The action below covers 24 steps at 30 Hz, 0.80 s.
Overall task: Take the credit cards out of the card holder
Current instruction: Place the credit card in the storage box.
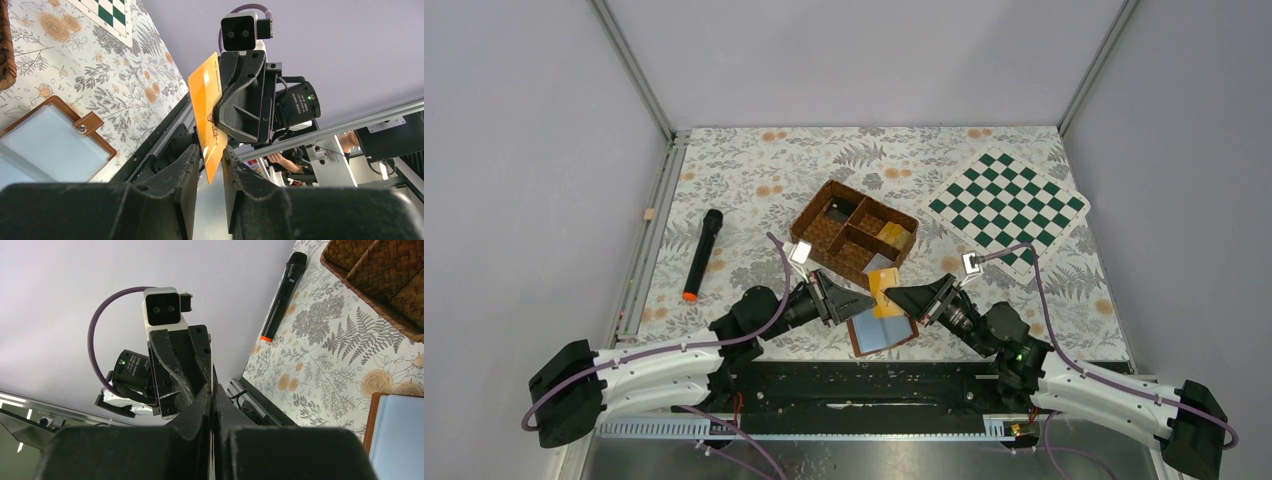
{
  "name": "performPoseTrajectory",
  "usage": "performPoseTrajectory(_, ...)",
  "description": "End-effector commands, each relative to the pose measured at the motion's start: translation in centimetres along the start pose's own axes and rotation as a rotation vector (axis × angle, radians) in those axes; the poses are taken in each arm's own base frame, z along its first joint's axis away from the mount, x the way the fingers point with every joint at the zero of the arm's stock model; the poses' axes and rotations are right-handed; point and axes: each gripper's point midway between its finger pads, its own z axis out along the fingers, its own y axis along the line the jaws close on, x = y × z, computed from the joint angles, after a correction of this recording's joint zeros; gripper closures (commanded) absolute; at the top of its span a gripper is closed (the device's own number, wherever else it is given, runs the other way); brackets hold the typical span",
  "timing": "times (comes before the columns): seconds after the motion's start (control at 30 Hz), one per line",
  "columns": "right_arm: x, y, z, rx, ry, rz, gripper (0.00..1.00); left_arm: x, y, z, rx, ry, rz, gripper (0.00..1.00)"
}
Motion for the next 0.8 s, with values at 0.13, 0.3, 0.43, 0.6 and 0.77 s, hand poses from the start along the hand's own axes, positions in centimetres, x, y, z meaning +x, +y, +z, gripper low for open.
performPoseTrajectory(0.13,-0.8,1.3,0.0,-0.05,-0.038,0.039,1.0,-1.8,-1.7,0.5,0.067,-0.084,-0.031,0.83)
performPoseTrajectory(0.3,-0.8,1.2,-0.1,-0.044,-0.038,0.04,1.0,-2.0,-1.7,0.5,0.063,-0.096,-0.041,0.91)
performPoseTrajectory(0.43,-0.5,0.9,0.0,-0.036,-0.026,0.04,1.0,-2.0,-1.7,0.6,0.061,-0.095,-0.035,1.0)
performPoseTrajectory(0.6,-0.3,0.5,0.0,-0.026,-0.02,0.043,0.91,-1.9,-1.9,0.8,0.068,-0.082,-0.024,1.0)
performPoseTrajectory(0.77,-1.0,-0.3,-0.7,0.009,-0.054,0.014,0.58,-2.4,-0.8,0.8,0.004,-0.064,-0.001,1.0)
